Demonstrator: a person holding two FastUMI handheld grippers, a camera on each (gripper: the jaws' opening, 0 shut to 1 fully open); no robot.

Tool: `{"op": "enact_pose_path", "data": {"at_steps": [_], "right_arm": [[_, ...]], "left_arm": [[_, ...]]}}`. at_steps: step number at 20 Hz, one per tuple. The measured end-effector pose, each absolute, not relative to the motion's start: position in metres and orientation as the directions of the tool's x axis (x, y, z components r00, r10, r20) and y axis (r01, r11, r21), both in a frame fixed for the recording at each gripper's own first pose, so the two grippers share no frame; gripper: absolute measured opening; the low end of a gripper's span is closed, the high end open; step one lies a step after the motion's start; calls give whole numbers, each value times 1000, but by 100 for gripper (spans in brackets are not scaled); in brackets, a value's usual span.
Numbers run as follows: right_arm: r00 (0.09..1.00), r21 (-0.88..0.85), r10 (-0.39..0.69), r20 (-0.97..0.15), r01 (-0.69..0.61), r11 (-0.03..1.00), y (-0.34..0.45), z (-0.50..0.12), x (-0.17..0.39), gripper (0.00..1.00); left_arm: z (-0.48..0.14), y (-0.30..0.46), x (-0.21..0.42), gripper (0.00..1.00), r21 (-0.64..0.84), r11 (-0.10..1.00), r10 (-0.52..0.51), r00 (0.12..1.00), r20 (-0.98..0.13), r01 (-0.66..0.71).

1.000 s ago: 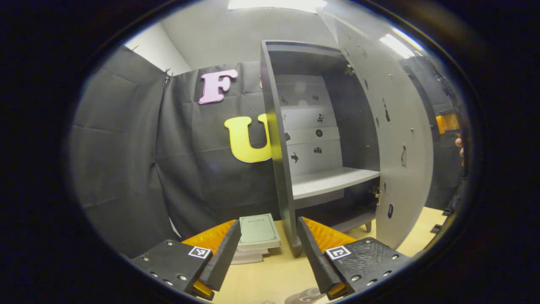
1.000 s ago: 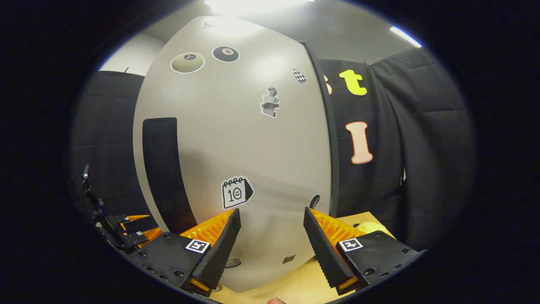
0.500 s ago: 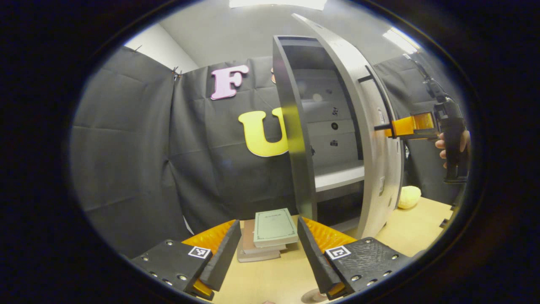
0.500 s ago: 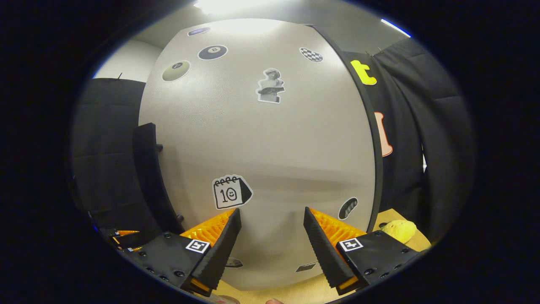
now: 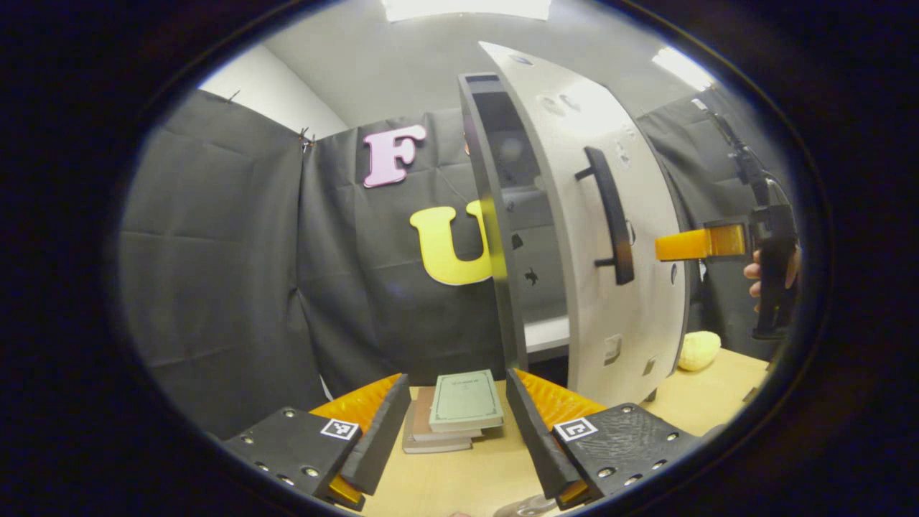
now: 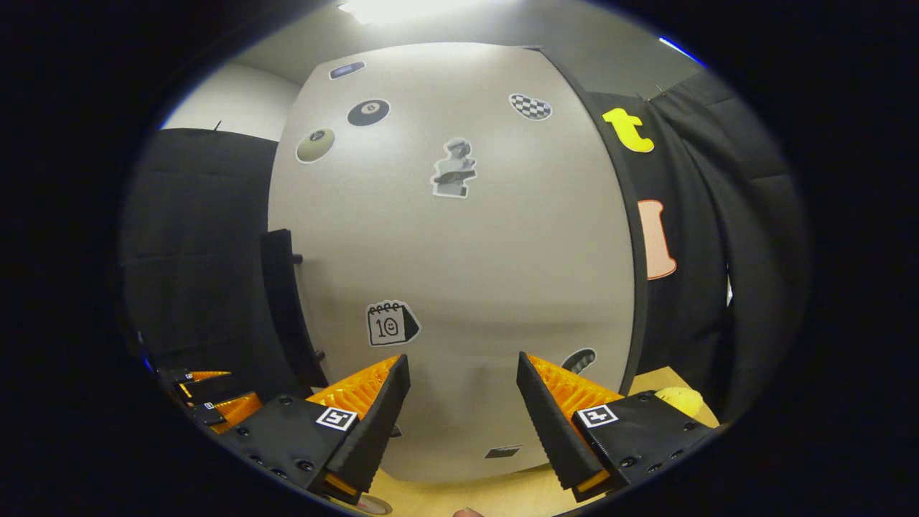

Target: Open the cabinet door with the right hand, grasp the bottle in the cabinet with the left hand and place it on the coaster, then close the cabinet door with the right hand.

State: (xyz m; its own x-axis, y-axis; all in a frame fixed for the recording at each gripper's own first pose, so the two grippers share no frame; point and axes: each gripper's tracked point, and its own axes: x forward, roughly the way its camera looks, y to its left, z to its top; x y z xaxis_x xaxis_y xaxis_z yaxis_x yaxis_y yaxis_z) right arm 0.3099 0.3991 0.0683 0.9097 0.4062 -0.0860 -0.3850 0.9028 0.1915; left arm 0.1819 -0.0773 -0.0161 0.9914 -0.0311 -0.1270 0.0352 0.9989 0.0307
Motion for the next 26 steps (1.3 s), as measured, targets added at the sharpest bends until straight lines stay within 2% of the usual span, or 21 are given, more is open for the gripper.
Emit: {"op": "enact_pose_path", "data": {"at_steps": [1,4,9,15,18,19,22,26], "right_arm": [[912,181,403,-76,-385,905,385,72,301,95],[919,152,388,-70,-374,915,340,79,271,95],[930,136,363,-54,-354,925,265,83,227,95],[955,103,291,-63,-284,953,192,72,204,95],[962,102,257,-92,-247,964,173,57,191,95],[964,95,246,-100,-237,967,168,53,186,95],[974,64,198,-113,-192,979,154,44,173,95],[974,56,186,-128,-180,982,161,41,163,95]], "left_arm": [[-10,-87,180,80,29,999,-30,992,-121,34],[13,-117,170,83,31,999,-26,996,-91,29],[37,-179,154,81,-10,999,-54,996,-64,54],[56,-234,123,80,-14,998,-65,997,-40,65],[60,-252,113,83,-10,996,-93,995,-39,93],[63,-256,113,80,-5,995,-102,994,-32,102],[68,-262,113,81,5,991,-135,991,-14,135],[71,-257,111,80,6,989,-150,989,3,150]]}}
